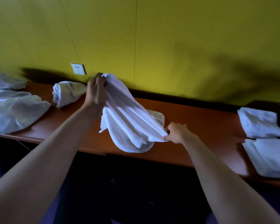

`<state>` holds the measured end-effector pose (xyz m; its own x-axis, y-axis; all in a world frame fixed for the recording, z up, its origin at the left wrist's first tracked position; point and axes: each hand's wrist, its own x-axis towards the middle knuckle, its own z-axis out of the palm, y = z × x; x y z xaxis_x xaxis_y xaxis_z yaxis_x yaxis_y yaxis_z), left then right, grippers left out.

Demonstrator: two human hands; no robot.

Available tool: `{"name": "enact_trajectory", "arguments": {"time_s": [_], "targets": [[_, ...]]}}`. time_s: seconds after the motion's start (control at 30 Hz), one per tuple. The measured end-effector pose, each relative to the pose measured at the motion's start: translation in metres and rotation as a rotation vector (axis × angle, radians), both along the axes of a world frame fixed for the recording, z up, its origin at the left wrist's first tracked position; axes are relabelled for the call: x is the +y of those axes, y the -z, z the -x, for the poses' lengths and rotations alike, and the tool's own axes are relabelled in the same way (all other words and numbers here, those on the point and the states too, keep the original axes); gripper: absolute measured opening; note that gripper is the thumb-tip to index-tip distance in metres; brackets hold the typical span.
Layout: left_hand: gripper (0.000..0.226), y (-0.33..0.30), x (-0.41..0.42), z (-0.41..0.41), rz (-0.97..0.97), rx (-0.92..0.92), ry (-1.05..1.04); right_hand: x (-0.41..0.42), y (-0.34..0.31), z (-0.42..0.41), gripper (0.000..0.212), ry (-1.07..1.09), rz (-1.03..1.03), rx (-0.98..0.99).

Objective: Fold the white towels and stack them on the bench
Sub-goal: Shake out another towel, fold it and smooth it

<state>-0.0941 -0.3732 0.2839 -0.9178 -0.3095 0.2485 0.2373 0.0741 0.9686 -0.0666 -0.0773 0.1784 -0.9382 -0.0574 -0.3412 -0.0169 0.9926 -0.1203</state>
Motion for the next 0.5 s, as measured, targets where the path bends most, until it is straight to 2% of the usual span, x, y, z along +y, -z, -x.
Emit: {"name": "enact_trajectory", "arguments": {"time_s": [0.07, 0.17, 0.27, 0.3, 0.33, 0.37, 0.4, 0.43, 0.47, 0.5], "targets": [[0.034, -0.005, -0.003, -0.006, -0.031, 0.009, 0.002, 0.006, 0.006, -0.006, 0.024, 0.017, 0.000, 0.035], [0.031, -0.014, -0.005, -0.013, -0.070, 0.046, -0.002, 0.012, 0.011, -0.016, 0.026, 0.007, -0.024, 0.076], [0.035, -0.023, -0.006, -0.015, -0.085, 0.079, -0.025, 0.021, 0.019, -0.024, 0.028, -0.075, -0.056, 0.241], [0.035, -0.027, -0.007, -0.016, -0.086, 0.094, -0.046, 0.024, 0.022, -0.026, 0.026, -0.095, 0.021, 0.292], [0.033, -0.032, -0.009, -0.015, -0.091, 0.103, -0.076, 0.024, 0.023, -0.030, 0.021, -0.048, 0.221, 0.330], [0.030, -0.036, -0.015, -0.013, -0.105, 0.118, -0.114, 0.022, 0.019, -0.033, 0.016, 0.079, 0.515, 0.320], [0.025, -0.040, -0.022, -0.008, -0.129, 0.129, -0.159, 0.018, 0.013, -0.034, 0.017, 0.239, 0.832, 0.330], [0.022, -0.041, -0.030, 0.000, -0.158, 0.139, -0.198, 0.018, 0.005, -0.032, 0.021, 0.383, 1.038, 0.388], [0.021, -0.042, -0.039, 0.008, -0.160, 0.138, -0.222, 0.020, -0.004, -0.029, 0.023, 0.442, 1.153, 0.450], [0.019, -0.041, -0.049, 0.018, -0.138, 0.124, -0.241, 0.022, -0.015, -0.027, 0.026, 0.432, 1.184, 0.492]]}}
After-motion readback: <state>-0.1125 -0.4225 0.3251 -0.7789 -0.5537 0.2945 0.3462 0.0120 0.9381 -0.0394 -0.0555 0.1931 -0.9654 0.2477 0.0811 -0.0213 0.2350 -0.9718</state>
